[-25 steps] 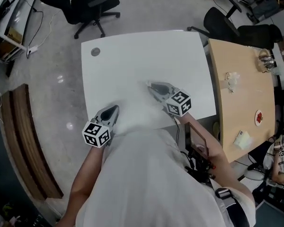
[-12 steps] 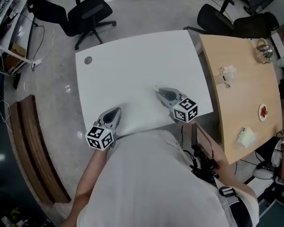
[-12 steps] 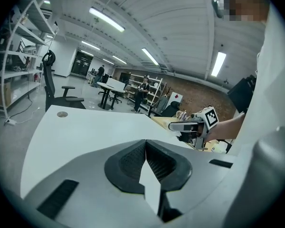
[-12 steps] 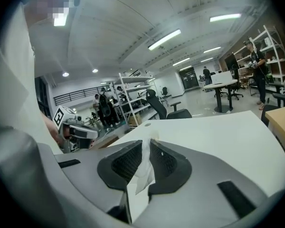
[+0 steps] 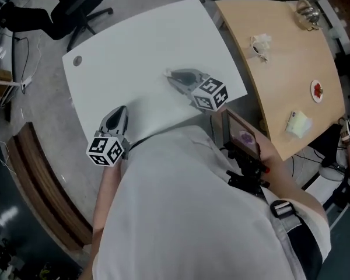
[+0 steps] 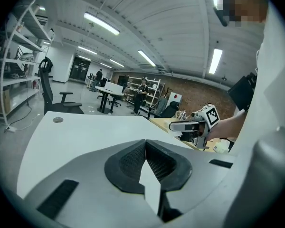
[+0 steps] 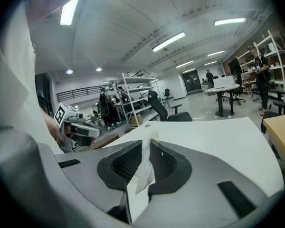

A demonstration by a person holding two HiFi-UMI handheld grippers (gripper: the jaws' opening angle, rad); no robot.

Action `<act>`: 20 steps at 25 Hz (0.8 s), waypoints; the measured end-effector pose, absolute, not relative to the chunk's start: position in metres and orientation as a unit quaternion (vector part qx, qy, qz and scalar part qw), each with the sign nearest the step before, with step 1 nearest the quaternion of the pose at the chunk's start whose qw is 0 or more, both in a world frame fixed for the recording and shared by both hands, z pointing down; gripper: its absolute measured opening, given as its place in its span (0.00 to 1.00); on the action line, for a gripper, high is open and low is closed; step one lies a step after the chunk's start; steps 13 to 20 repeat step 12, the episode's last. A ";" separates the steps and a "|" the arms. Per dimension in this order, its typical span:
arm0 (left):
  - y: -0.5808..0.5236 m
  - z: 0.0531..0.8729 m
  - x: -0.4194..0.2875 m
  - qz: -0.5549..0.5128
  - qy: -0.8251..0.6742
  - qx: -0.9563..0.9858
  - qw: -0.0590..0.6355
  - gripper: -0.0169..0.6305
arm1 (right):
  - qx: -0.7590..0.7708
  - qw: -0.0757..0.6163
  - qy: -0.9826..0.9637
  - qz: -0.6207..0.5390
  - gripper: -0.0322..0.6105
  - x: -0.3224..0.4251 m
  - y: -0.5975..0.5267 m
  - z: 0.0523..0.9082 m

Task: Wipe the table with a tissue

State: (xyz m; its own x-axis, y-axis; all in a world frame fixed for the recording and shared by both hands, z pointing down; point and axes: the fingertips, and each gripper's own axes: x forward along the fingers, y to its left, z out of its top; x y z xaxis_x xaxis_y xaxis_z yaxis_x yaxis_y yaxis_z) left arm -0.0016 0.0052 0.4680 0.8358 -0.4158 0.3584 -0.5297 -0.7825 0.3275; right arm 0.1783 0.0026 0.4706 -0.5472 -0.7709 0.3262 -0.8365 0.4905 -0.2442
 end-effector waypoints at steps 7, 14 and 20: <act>0.016 0.471 0.016 0.132 -0.264 0.932 0.210 0.04 | 0.459 0.080 -0.863 0.197 0.14 0.190 0.011 0.476; 0.025 0.473 0.028 0.130 -0.267 0.932 0.207 0.04 | 0.453 0.080 -0.866 0.198 0.14 0.197 0.016 0.479; 0.025 0.473 0.028 0.130 -0.267 0.932 0.207 0.04 | 0.453 0.080 -0.866 0.198 0.14 0.197 0.016 0.479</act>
